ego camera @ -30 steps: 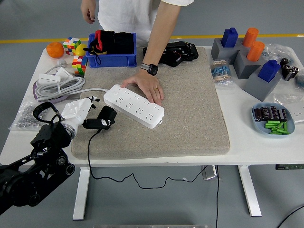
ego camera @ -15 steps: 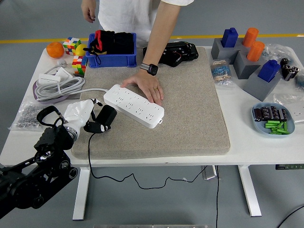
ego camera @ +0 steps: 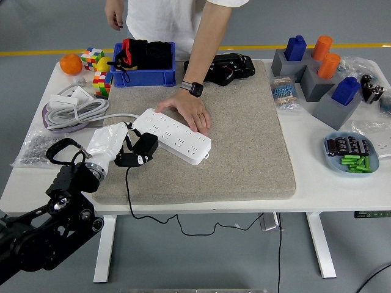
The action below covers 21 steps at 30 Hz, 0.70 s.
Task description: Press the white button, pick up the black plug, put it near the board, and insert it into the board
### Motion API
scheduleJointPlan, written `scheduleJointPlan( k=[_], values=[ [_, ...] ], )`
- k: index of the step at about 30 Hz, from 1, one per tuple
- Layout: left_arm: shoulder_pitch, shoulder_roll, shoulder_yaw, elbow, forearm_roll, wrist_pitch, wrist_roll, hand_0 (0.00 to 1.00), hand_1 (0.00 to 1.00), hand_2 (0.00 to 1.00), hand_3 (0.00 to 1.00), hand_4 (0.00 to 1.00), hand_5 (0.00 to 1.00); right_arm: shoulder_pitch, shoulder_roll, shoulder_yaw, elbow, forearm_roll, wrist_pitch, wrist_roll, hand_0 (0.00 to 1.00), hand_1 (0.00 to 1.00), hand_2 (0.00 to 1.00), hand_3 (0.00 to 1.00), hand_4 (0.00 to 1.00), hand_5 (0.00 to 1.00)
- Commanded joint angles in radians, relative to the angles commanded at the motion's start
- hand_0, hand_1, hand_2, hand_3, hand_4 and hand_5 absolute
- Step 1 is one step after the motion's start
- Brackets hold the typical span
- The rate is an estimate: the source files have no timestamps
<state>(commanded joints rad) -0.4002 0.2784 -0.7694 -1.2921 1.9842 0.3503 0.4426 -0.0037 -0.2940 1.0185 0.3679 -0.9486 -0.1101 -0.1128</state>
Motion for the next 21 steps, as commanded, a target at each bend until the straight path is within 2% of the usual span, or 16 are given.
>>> scheduleJointPlan(
  k=[9, 16, 18, 21],
  values=[
    [0.0, 0.0, -0.029, -0.082, -0.018, 0.031, -0.018, 0.084, 0.21, 0.276, 0.571, 0.65, 0.002, -0.001, -0.001, -0.002, -0.001, 0.0, 0.0, 0.0, 0.571, 0.531, 0.549, 0.543, 0.644, 0.378],
    [-0.025, -0.027, -0.004, -0.047, -0.05, 0.056, -0.044, 0.083, 0.209, 0.275, 0.572, 0.656, 0.002, 0.003, 0.0, -0.002, 0.002, 0.001, 0.0, 0.001, 0.57, 0.532, 0.548, 0.542, 0.644, 0.377],
    [-0.028, -0.027, -0.002, -0.046, -0.047, 0.052, -0.037, 0.082, 0.209, 0.276, 0.576, 0.658, 0.002, 0.003, -0.001, -0.002, 0.002, 0.001, 0.0, 0.001, 0.572, 0.531, 0.548, 0.542, 0.644, 0.376],
    [-0.028, -0.022, -0.003, -0.065, -0.032, 0.023, 0.024, 0.082, 0.209, 0.276, 0.576, 0.658, 0.002, 0.001, -0.002, -0.003, -0.001, 0.001, 0.0, 0.0, 0.572, 0.531, 0.548, 0.542, 0.644, 0.376]
  ],
)
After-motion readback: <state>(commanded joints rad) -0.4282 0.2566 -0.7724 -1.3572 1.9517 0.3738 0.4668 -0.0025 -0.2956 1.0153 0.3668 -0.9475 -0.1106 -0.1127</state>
